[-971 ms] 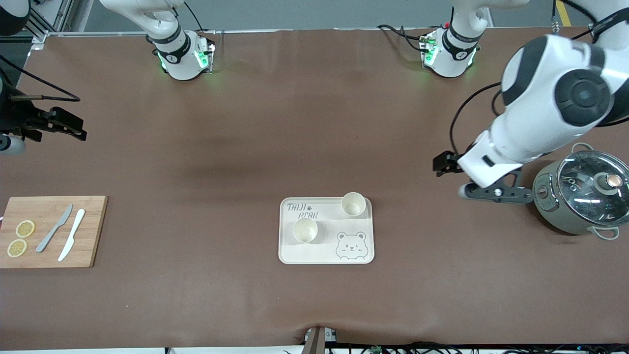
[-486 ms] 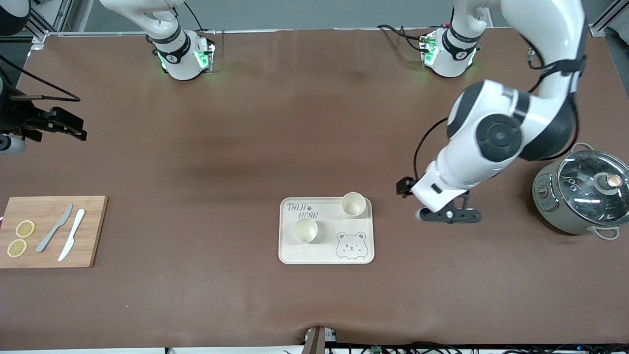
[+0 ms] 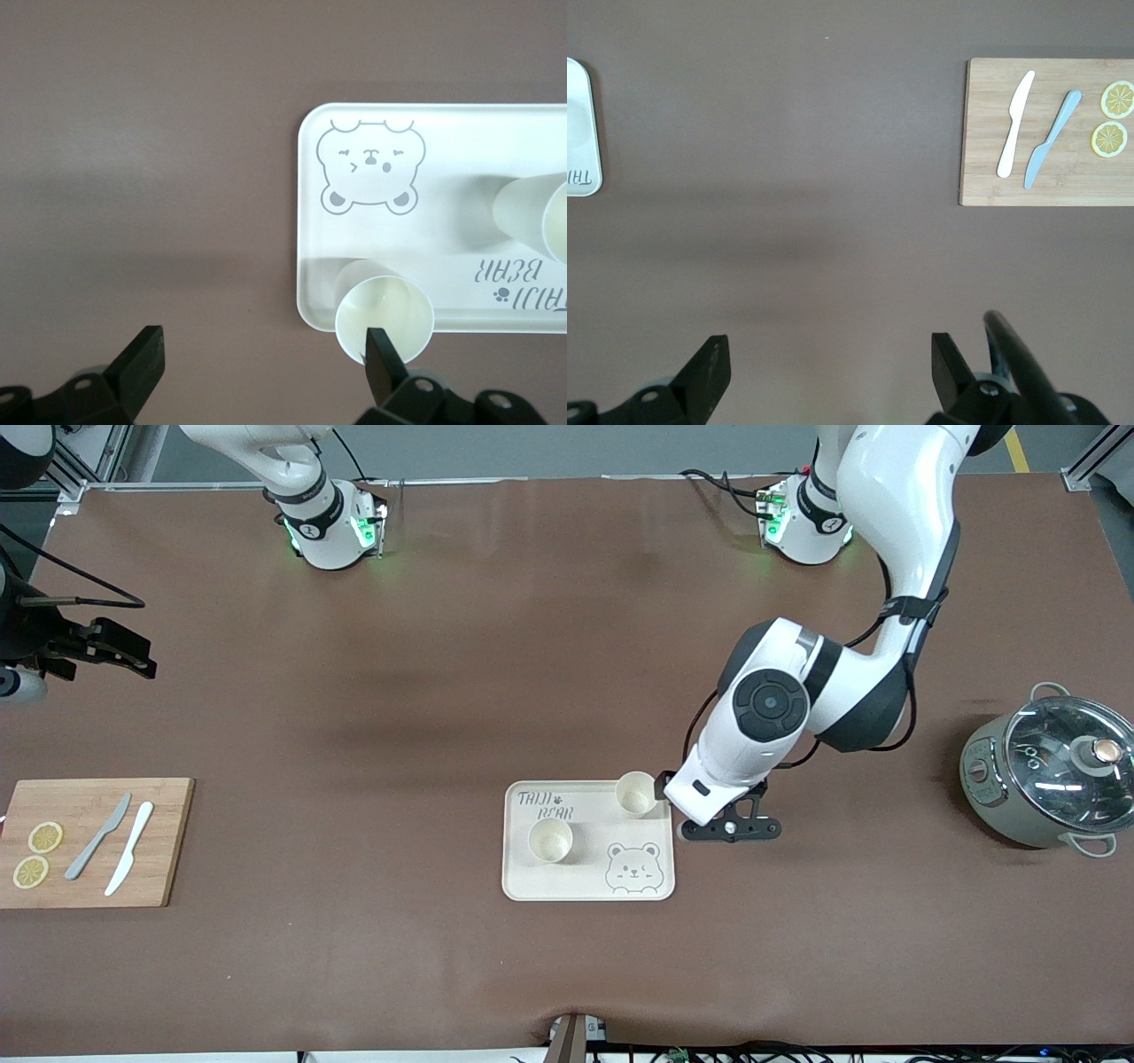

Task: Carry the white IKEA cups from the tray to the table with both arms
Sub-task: 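Move the left gripper from rest toward the cup on the tray, then lower the left gripper around the white cup and close it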

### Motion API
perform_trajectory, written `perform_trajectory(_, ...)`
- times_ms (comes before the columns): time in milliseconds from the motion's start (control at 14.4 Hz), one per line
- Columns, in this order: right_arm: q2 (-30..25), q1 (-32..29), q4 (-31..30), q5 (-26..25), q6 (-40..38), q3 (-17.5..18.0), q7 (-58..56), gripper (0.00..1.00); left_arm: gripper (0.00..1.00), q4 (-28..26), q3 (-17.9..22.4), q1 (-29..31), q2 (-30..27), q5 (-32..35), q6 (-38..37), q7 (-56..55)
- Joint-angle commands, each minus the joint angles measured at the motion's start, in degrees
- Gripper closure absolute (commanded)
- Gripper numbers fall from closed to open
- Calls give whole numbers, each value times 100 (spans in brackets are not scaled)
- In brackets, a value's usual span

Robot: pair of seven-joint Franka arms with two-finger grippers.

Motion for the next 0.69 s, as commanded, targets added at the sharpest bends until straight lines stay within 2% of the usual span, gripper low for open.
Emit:
perform_trajectory(0,-57,-35,-58,-42,-4,45,-70,0,0,160,38,-110,234,133,161,-212)
perform_trajectory(347,-57,-34,-84,-42,-4,45,-70,0,0,116,29,-215,384,142,345,-458)
perform_trajectory(624,-57,-26,-84,-42,-4,45,-70,0,0,-138,38,-303,410,151,732,-792)
